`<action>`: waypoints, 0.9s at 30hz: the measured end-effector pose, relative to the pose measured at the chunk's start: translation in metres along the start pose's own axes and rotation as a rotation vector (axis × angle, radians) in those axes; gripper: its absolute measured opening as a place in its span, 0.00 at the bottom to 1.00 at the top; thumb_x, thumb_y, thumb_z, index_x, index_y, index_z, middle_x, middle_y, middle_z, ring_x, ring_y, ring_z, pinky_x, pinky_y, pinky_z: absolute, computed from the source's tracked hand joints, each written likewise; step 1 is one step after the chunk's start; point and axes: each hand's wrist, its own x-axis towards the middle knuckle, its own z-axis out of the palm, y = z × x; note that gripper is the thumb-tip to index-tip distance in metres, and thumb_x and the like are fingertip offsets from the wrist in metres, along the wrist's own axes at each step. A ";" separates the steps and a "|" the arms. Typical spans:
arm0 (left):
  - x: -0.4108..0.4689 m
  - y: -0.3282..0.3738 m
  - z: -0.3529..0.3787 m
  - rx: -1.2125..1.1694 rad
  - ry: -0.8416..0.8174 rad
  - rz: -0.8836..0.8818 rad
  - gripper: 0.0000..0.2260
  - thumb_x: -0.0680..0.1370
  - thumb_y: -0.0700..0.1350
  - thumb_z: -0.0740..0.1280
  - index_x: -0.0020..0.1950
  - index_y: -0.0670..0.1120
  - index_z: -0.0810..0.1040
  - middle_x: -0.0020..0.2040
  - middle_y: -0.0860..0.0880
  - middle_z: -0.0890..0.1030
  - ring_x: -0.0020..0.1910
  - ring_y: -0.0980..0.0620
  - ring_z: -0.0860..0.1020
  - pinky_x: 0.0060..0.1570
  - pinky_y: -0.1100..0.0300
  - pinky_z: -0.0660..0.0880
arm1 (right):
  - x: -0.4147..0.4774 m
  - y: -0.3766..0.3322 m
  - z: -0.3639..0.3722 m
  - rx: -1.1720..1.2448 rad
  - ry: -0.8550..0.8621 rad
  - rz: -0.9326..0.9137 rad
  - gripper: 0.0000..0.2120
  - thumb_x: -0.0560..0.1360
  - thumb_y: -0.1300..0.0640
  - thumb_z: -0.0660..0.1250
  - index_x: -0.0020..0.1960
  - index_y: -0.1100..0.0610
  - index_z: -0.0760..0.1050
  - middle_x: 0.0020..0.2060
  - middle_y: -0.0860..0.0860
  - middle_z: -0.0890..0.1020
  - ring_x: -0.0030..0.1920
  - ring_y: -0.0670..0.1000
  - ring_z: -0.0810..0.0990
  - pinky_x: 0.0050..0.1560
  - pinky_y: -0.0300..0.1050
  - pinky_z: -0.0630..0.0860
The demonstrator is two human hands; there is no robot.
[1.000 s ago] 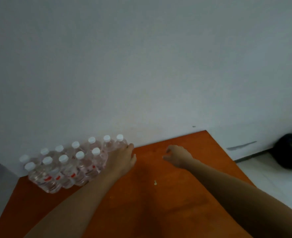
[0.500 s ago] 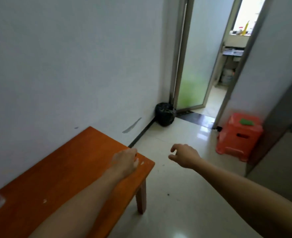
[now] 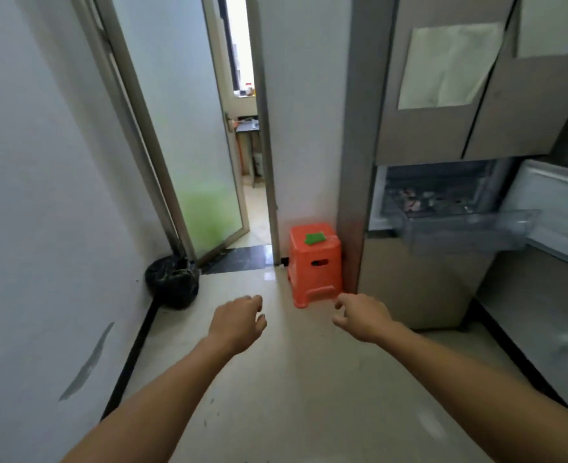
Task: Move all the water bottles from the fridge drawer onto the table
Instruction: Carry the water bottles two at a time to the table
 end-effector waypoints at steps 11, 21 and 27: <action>0.207 0.162 0.050 -0.122 -0.135 0.491 0.07 0.76 0.51 0.60 0.46 0.49 0.71 0.46 0.49 0.79 0.46 0.45 0.79 0.44 0.51 0.76 | 0.026 0.190 -0.053 0.066 0.108 0.452 0.15 0.74 0.43 0.64 0.57 0.49 0.75 0.52 0.50 0.82 0.52 0.54 0.79 0.48 0.46 0.74; 0.356 0.303 0.085 -0.095 -0.142 0.578 0.09 0.76 0.51 0.60 0.50 0.48 0.72 0.52 0.47 0.79 0.49 0.43 0.78 0.41 0.54 0.70 | 0.117 0.358 -0.097 0.180 0.098 0.543 0.14 0.74 0.43 0.65 0.54 0.50 0.75 0.49 0.51 0.82 0.47 0.53 0.80 0.49 0.49 0.77; 0.430 0.354 0.099 -0.190 -0.132 0.518 0.07 0.76 0.51 0.60 0.50 0.50 0.73 0.52 0.49 0.80 0.48 0.46 0.79 0.44 0.54 0.74 | 0.185 0.430 -0.139 0.224 0.151 0.488 0.16 0.74 0.43 0.66 0.57 0.51 0.76 0.52 0.50 0.81 0.50 0.52 0.79 0.51 0.50 0.77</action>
